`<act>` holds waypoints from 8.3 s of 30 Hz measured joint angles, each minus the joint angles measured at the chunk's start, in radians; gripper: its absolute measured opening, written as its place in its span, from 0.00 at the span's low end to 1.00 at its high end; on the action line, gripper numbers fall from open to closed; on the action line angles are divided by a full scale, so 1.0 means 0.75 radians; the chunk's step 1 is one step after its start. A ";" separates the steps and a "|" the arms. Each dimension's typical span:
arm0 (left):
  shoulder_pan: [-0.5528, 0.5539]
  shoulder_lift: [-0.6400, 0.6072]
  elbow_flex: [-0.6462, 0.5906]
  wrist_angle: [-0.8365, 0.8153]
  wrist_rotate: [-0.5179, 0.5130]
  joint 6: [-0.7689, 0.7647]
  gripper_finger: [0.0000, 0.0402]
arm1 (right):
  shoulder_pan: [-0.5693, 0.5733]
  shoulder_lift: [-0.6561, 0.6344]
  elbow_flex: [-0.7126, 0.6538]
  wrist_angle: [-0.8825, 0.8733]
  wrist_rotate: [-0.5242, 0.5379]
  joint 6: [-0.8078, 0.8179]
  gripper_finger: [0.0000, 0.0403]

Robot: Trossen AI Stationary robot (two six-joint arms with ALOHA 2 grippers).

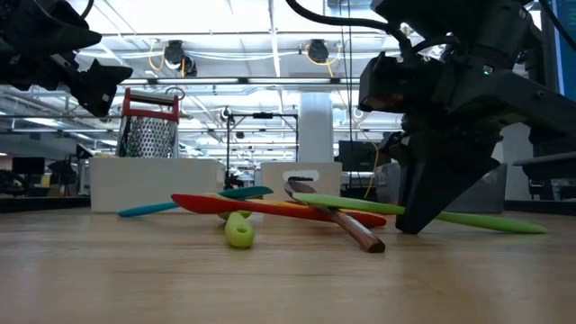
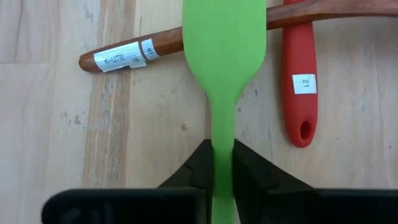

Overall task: Pick & Place Kitchen Items
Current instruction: Put the green spatula into the black bin, then put the blue spatula into the black bin

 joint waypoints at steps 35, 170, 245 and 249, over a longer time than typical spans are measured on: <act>0.000 0.000 0.000 -0.028 -0.001 0.006 0.64 | -0.096 -0.861 -0.001 -0.916 0.304 0.118 0.06; 0.000 0.000 0.000 0.014 0.002 -0.090 0.64 | -0.491 -0.967 0.166 -0.971 0.449 0.164 0.00; -0.015 1.192 1.036 -1.280 -0.079 -0.506 0.64 | -0.156 -2.014 -0.776 -0.208 0.345 0.214 0.00; -0.042 1.301 1.102 -1.281 -0.222 -0.292 0.64 | -0.156 -2.015 -0.862 -0.098 0.344 0.198 0.00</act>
